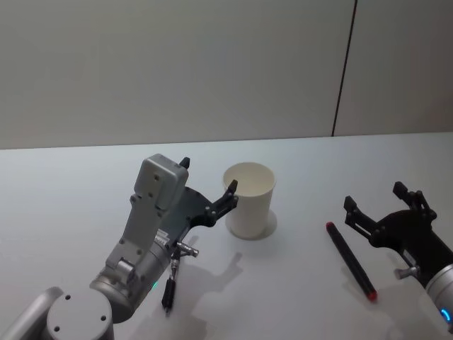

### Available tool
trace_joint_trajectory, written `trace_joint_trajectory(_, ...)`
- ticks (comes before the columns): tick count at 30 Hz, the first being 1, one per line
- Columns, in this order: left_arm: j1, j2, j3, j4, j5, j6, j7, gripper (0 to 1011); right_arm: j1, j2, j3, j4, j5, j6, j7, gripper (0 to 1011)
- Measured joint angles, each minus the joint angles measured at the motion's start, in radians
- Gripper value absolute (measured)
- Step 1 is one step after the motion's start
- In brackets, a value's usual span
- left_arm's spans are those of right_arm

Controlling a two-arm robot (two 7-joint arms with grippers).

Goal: Place the pen into the pen holder.

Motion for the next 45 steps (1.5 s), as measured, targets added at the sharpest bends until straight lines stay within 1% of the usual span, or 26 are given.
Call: trace_joint_trajectory(45,0.000,0.000,0.000,0.000,0.000,0.000,0.000,1004,-0.001,0.002,0.003,-0.001,0.003,0.002,0.002,1001)
